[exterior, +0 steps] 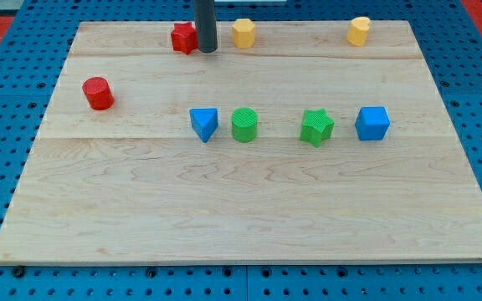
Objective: Move the red circle to the top left side of the board
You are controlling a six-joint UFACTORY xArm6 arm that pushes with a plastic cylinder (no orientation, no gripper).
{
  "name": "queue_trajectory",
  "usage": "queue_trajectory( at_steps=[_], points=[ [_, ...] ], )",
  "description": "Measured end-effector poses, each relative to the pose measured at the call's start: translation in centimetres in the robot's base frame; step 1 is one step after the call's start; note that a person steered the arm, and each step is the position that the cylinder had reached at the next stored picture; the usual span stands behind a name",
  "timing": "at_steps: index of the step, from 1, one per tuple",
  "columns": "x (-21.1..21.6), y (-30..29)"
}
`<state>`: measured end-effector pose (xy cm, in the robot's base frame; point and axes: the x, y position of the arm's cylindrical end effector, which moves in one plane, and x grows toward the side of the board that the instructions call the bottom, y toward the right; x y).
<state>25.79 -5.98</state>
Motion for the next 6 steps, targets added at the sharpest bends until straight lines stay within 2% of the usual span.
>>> queue_trajectory(
  at_steps=[2,3,4,6],
  points=[
    [-0.9,-5.1],
    [1.8,-3.1],
    [11.1,-3.1],
    [12.4,-16.9]
  ],
)
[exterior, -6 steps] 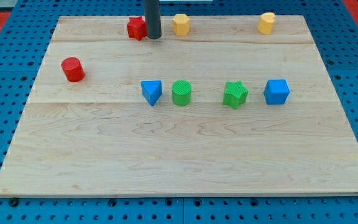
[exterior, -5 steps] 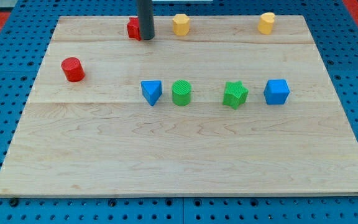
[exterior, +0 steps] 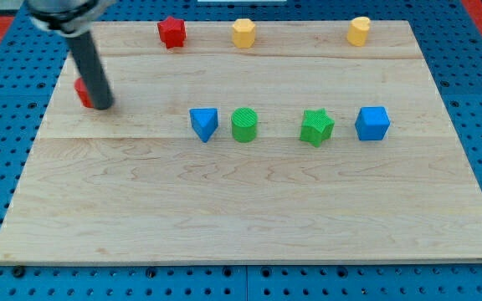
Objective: Move the red circle to the top left side of the board
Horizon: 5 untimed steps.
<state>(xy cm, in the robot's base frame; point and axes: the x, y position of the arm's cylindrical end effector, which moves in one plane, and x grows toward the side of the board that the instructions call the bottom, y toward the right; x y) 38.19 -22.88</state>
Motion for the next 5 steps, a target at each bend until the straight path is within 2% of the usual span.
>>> queue_trajectory(
  at_steps=[1,2,3,4,5],
  points=[
    [-4.8,-0.6],
    [-2.5,1.6],
    [1.3,-3.9],
    [-2.8,-5.5],
    [-9.1,-2.2]
  ],
)
